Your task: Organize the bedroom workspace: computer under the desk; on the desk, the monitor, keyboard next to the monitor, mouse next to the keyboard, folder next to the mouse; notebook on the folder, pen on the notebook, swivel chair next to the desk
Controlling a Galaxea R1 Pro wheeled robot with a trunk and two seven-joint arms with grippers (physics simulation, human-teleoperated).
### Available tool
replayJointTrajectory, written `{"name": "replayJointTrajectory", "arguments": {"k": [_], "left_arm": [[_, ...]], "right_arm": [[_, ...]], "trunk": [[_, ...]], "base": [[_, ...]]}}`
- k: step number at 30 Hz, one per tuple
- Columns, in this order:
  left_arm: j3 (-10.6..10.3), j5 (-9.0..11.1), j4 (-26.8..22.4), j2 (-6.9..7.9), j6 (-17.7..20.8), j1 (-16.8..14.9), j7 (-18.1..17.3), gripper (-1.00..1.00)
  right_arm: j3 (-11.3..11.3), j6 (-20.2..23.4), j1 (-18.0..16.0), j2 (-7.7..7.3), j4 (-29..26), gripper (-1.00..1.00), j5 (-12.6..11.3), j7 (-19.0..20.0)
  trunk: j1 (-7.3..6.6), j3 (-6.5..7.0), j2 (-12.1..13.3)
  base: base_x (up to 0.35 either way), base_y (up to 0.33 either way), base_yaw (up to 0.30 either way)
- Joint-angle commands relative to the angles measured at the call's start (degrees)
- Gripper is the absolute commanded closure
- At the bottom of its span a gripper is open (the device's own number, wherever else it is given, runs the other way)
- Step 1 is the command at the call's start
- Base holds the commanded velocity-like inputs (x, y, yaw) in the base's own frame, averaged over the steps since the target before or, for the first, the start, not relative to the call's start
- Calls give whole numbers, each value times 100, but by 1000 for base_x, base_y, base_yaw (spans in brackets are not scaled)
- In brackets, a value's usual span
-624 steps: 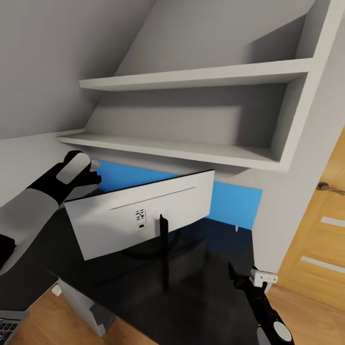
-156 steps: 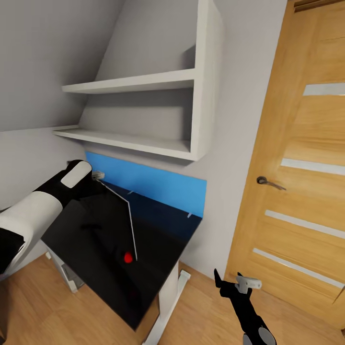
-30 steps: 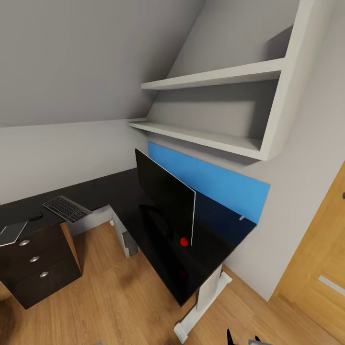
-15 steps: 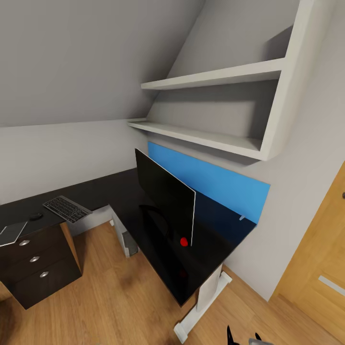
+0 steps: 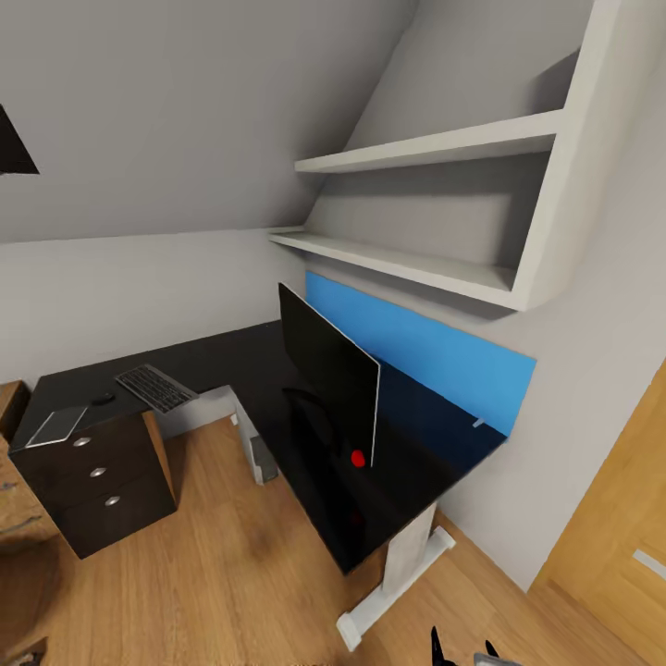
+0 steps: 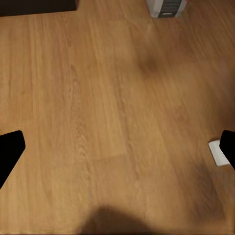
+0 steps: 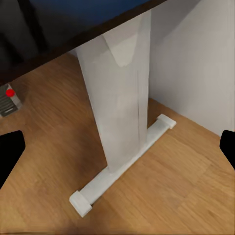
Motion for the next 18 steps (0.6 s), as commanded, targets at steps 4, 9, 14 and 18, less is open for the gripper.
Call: {"name": "replayJointTrajectory", "arguments": {"k": [4,9,14,18], "left_arm": [[-49,38,-2,0,-11,-5,11,-100],[-49,41,-1,0,-3,-5,11,-100],[-49,45,-1,4,11,-5,11,-100],[-49,46,-1,8,14,-5,17,-100]], "right_arm": [[64,-1,-5,18,29,-100,-5,-41],[78,-12,-5,21,89,-100,11,-24],[75,-30,-5,81,112,-100,17,-14],[63,-40,-5,221,119,-100,15,-9]], "trunk": [[3,-33,-13],[3,-39,-13],[3,-40,-13],[3,-40,-13]], "base": [[-3,-300,197],[0,-291,42],[0,-146,4],[0,-23,0]]}}
